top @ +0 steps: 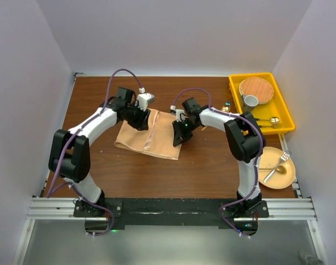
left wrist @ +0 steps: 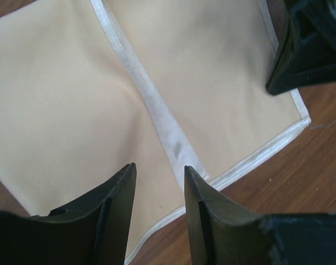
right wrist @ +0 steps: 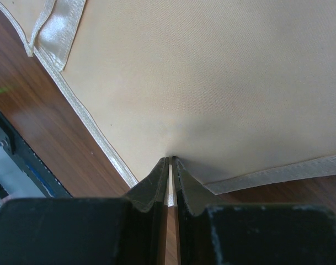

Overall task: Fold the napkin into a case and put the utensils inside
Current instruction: Fold the rectangle-folded napkin at the center of the board.

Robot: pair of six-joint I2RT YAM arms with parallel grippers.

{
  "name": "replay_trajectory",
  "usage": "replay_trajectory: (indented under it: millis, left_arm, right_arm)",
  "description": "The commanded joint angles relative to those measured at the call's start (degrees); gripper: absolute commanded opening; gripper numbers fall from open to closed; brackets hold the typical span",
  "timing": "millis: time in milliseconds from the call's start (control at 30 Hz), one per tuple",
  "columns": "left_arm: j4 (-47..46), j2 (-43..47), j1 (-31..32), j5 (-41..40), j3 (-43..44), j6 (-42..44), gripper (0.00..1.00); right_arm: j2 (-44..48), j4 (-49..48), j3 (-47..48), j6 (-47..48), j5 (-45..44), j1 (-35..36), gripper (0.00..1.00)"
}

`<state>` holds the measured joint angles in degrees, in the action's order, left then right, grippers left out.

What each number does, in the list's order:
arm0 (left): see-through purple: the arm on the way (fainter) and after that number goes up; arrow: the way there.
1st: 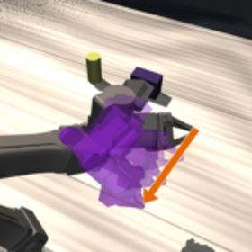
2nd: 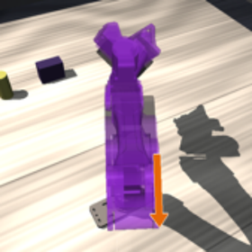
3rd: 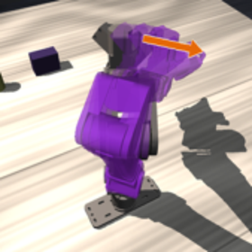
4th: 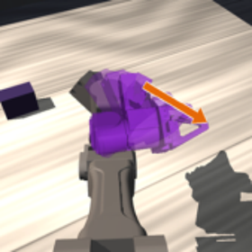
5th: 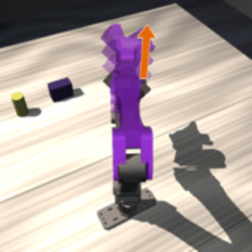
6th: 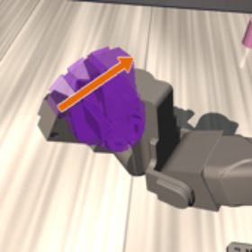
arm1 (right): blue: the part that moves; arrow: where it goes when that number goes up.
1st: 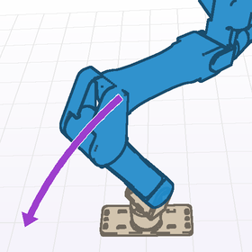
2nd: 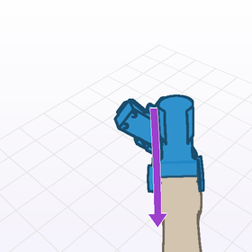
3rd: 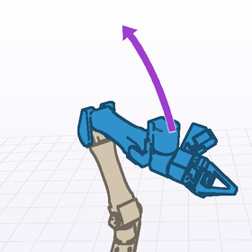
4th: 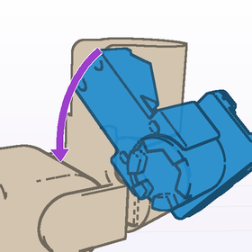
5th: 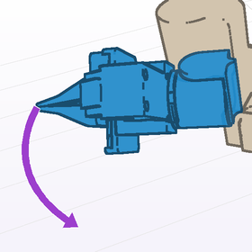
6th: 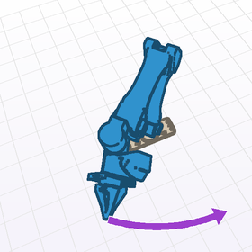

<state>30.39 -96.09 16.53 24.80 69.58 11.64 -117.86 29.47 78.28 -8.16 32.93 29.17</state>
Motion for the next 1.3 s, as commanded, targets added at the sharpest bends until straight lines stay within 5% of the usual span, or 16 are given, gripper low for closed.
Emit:
replay_trajectory:
  millis: [0,733,1067,1267]
  left_arm:
    - [-8.24,-1.72,2.45,-7.3,-0.85,-7.77,0.45]
    - [-12.37,-9.81,9.22,-18.21,-2.79,-7.33,0.42]
    - [-11.85,-10.17,9.31,-16.62,-0.15,-7.24,0.03]
    - [-10.27,-9.73,9.31,-15.4,3.53,-10.23,0.0]
  right_arm:
    - [-0.61,-1.79,-1.2,-0.54,-2.17,0.45,0.11]
    - [-1.84,-1.88,-0.76,-0.8,-1.82,0.63,0.11]
    - [-1.84,-2.23,-1.02,-0.98,-1.64,0.63,0.11]
    - [-1.93,-2.58,-1.29,-1.24,-1.73,0.71,0.11]
